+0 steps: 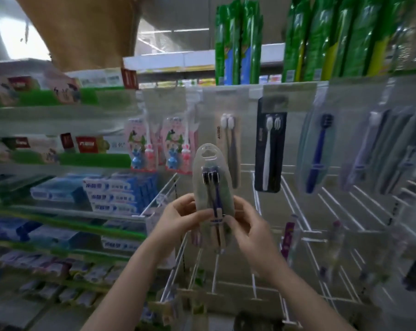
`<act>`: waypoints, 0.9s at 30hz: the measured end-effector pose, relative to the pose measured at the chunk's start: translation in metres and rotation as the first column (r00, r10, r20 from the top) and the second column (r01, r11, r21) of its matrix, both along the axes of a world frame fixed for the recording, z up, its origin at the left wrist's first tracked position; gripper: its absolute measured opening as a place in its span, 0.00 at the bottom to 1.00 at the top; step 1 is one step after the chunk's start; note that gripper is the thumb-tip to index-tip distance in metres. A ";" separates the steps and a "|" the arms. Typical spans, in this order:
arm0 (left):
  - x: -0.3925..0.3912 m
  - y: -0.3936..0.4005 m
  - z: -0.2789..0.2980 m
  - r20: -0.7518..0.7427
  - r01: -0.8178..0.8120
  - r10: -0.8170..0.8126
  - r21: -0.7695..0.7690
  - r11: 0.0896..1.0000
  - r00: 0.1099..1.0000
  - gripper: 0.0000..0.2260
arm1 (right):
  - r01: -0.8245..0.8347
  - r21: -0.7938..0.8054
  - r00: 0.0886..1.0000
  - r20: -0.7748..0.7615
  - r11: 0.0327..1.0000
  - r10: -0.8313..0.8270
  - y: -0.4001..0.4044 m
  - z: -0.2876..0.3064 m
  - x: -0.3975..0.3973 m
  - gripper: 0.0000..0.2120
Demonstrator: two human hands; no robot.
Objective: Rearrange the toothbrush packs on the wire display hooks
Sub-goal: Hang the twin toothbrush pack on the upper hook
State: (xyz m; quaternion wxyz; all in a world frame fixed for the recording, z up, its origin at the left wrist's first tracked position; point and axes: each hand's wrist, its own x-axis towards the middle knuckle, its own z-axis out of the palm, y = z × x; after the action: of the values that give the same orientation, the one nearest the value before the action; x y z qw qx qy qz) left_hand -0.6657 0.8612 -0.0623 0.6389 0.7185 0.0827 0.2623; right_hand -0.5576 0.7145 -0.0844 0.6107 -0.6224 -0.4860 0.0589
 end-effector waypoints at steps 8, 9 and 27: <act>0.046 -0.031 0.014 0.099 0.071 -0.062 -0.092 0.993 0.993 0.07 | 0.087 0.049 0.973 -0.220 0.995 -0.074 -0.040 0.020 0.022 0.17; 0.053 -0.036 0.015 0.109 0.096 -0.085 -0.095 0.991 0.990 0.07 | 0.100 0.044 0.970 -0.229 0.994 -0.088 -0.048 0.021 0.028 0.17; 0.194 -0.196 0.034 0.092 0.340 -0.330 -0.128 0.932 0.939 0.16 | 0.389 0.042 0.891 -0.272 0.920 -0.364 -0.220 0.044 0.129 0.16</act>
State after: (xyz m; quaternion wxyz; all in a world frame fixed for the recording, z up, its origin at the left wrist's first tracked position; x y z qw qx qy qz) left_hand -0.4713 0.6657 -0.0279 0.7261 0.6654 -0.0449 0.1676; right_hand -0.4282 0.4947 -0.0406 0.6975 -0.6618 -0.2747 -0.0032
